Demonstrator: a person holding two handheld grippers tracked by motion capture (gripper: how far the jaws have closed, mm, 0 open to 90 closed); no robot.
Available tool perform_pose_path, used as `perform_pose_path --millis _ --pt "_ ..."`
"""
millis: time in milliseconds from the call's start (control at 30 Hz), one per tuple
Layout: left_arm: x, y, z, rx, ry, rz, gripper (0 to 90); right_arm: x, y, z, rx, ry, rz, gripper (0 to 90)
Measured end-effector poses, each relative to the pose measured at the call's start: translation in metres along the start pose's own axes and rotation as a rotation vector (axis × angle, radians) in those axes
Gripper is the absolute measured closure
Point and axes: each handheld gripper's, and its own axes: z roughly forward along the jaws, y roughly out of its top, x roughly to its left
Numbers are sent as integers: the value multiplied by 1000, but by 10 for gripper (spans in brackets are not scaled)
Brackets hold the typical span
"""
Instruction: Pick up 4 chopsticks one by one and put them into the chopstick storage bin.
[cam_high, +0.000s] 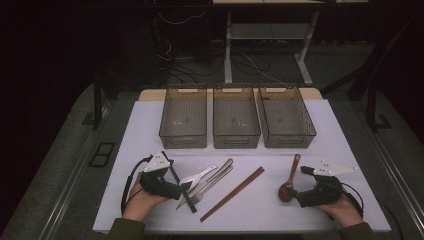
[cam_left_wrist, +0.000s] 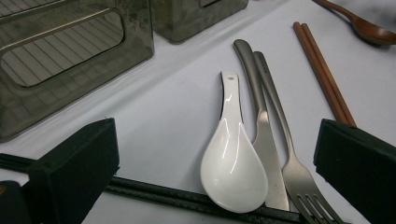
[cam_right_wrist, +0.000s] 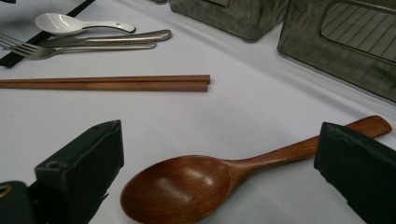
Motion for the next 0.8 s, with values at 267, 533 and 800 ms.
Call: perform_pose_path --millis 267,533,800 --pt "1 1 -1 4 18 -5 0 -2 0 0 -10 10 3 13" --pt "2 1 -5 4 46 -1 0 -2 2 1 -13 16 5 13" --pt "12 5 -5 6 89 -15 9 -1 2 1 -10 14 4 13"
